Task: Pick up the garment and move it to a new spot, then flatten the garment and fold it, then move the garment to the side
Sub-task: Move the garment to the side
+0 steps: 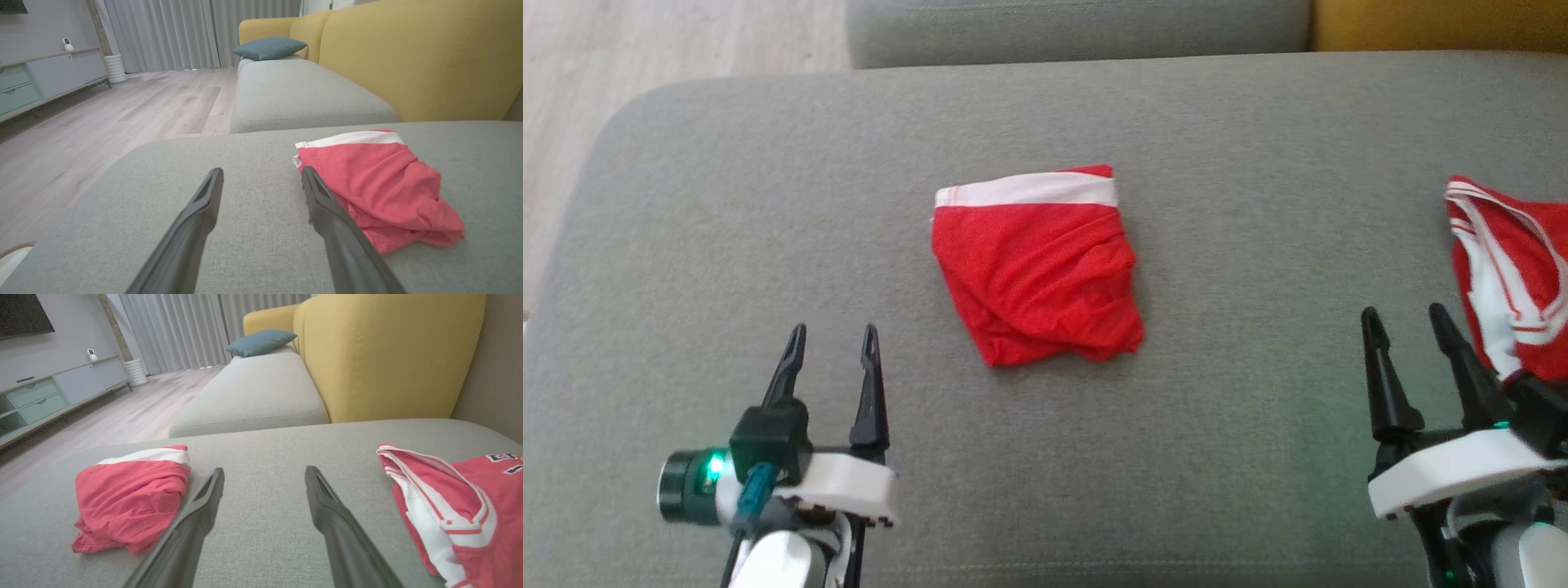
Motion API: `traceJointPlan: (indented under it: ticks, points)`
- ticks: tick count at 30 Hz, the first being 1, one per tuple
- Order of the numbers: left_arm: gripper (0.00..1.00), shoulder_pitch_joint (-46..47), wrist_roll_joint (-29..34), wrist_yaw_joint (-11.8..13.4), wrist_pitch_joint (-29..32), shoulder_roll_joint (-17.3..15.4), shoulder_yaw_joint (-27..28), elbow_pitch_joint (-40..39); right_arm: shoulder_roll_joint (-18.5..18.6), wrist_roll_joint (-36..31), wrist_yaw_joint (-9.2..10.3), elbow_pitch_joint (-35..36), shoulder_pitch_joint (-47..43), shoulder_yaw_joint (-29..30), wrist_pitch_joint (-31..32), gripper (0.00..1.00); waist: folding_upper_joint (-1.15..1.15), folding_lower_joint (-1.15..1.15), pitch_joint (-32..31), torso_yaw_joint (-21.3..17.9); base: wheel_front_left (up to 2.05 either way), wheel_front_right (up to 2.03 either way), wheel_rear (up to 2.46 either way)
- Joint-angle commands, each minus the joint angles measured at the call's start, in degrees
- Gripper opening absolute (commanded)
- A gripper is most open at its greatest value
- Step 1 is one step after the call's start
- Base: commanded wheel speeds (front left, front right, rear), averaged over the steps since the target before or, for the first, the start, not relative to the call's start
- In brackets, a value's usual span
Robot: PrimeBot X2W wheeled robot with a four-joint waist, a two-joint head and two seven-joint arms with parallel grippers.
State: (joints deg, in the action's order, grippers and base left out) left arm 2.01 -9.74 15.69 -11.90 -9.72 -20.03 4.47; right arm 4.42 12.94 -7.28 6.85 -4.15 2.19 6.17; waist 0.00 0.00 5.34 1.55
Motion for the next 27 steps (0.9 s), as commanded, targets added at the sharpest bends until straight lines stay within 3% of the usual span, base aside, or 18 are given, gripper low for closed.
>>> traceJointPlan:
  ticks: [1,8,18,27]
  points:
    - [1.00,3.25,0.12,0.31,-0.77,-0.80,1.52,-2.17,1.13,-0.21,-0.21,1.40,2.37,-1.39,0.33,1.00,0.00,0.00,0.43,1.10,0.00,0.00,0.00]
    - [1.00,6.44,0.30,-0.19,-1.75,0.63,0.39,-1.92,3.82,1.27,-0.21,-5.25,8.26,-4.16,3.50,1.00,0.00,0.00,2.65,7.24,0.00,0.00,0.00]
    - [1.00,10.47,0.42,-0.97,-2.92,3.45,-1.31,-0.62,5.60,3.93,-0.21,-21.84,20.87,-9.61,4.20,1.00,0.00,0.00,6.56,16.21,0.00,0.00,0.00]
    - [1.00,11.62,0.84,-1.31,-3.08,4.71,-1.35,-0.96,6.16,7.59,-0.21,-35.25,29.49,-13.61,8.05,1.00,0.00,0.00,8.53,18.58,0.00,0.00,0.00]
